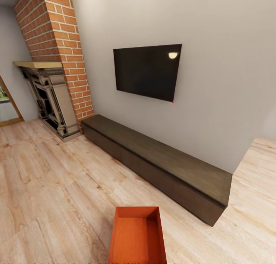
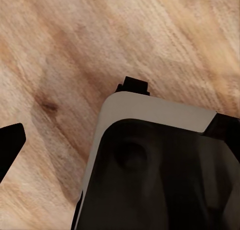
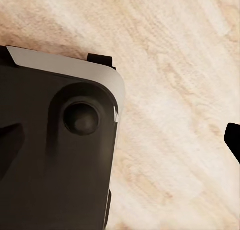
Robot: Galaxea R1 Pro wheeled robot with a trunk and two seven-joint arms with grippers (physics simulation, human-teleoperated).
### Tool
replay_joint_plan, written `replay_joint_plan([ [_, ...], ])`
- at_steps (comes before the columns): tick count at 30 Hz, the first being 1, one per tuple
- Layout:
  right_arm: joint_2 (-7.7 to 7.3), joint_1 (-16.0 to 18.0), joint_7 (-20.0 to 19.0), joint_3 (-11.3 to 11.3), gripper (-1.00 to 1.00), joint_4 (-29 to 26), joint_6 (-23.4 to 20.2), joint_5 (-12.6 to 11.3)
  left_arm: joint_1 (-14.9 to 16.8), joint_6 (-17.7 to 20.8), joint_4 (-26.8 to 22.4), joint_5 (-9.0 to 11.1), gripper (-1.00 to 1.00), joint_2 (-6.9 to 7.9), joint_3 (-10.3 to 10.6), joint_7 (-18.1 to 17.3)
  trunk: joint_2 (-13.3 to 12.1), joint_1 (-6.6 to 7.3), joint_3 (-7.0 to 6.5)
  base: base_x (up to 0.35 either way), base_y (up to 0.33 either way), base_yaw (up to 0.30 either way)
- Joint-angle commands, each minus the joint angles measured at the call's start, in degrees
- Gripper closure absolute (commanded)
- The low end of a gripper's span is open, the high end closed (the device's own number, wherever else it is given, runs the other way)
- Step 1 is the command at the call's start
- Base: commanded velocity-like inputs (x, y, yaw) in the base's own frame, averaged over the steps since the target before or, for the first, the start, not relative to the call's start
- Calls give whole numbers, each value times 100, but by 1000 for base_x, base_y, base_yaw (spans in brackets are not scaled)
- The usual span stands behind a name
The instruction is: Move the two storage containers from the living room to the garage. In the garage, place one container on the floor and stack the other container on top of it (either order is fine).
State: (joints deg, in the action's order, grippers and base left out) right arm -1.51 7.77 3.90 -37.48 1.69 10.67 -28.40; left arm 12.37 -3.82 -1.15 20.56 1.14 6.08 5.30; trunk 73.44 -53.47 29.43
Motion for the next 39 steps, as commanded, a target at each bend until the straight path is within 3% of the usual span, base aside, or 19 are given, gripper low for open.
replay_joint_plan([
  [1,3,5,3,-48,-100,13,27,-44,3,-14,1,44,-100,0,47,15,3,0,15,0,0,0],
  [39,10,5,6,-57,-100,15,23,-47,3,-14,1,44,-100,0,42,15,3,0,366,0,0,0],
])
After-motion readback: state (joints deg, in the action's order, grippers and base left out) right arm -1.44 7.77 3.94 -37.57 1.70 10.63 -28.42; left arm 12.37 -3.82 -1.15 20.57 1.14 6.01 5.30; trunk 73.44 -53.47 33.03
